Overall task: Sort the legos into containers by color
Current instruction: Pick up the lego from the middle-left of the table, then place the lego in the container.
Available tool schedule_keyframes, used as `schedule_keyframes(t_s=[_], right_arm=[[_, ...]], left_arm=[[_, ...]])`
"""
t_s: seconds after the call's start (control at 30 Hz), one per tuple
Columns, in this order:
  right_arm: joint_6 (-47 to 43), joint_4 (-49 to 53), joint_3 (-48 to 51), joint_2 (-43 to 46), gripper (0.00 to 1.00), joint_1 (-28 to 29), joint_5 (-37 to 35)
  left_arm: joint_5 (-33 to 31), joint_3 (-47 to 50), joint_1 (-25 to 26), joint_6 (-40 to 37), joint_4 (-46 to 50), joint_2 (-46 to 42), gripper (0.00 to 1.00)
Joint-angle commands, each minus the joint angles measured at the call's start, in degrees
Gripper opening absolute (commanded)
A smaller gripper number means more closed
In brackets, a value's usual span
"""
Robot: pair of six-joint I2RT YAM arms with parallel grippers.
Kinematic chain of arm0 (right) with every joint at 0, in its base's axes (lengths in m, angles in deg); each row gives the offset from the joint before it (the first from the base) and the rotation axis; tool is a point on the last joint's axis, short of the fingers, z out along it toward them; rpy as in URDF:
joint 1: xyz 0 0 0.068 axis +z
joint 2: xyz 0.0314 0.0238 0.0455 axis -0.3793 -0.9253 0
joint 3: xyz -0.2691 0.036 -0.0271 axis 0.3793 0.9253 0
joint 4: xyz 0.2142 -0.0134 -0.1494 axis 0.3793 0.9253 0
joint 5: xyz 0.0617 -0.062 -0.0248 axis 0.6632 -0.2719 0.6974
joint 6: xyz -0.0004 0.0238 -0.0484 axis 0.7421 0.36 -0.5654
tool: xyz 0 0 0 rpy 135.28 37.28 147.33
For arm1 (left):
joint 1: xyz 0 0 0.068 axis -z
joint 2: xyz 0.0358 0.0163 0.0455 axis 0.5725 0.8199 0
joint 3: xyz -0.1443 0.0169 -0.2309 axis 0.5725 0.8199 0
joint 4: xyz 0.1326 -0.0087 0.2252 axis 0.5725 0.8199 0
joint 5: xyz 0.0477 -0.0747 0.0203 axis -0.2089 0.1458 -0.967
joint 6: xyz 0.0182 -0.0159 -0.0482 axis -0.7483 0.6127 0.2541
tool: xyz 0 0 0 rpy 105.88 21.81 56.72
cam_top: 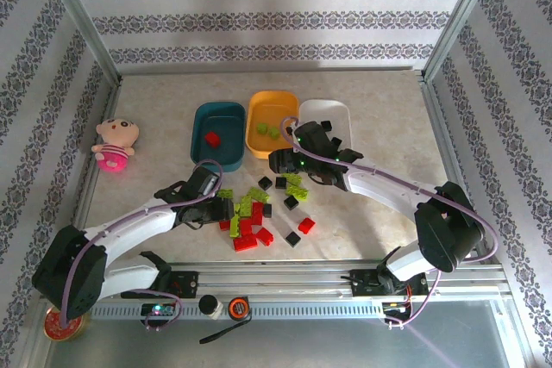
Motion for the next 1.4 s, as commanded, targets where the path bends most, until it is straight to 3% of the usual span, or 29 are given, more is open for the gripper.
schedule_keyframes(t_s=[0.0, 0.27, 0.53, 0.83, 1.0, 1.17, 1.37], right_arm=[[0.9, -1.2, 1.2, 1.6, 0.72, -0.7, -1.2], [1.3, -1.7, 2.6, 2.4, 0.72, -1.2, -1.1], [1.7, -2.0, 4.0, 3.2, 0.72, -2.0, -1.2], [2.0, -2.4, 5.6, 5.7, 0.72, -3.3, -1.2], [2.3, -2.7, 6.6, 6.3, 0.72, -3.5, -1.0], [2.5, -2.2, 8.3, 7.5, 0.72, -3.5, -1.2], [3.3, -1.1, 11.7, 10.7, 0.72, -3.5, -1.5]], left_arm=[[-1.1, -1.1, -0.7, -0.9, 0.2, 1.9, 0.48], [-1.0, -1.1, -0.7, -2.3, 1.0, 5.1, 0.5], [-2.5, -1.3, -0.7, -2.4, 3.7, 1.3, 0.31], [-6.2, -8.4, -1.9, -3.5, 10.1, -7.0, 0.27], [-5.1, -17.6, -7.9, -6.2, 2.5, 0.5, 0.27], [-7.5, -29.3, -12.2, -8.5, -6.1, 14.2, 0.27], [-9.4, -40.8, -14.9, -9.6, -8.5, 31.3, 0.27]])
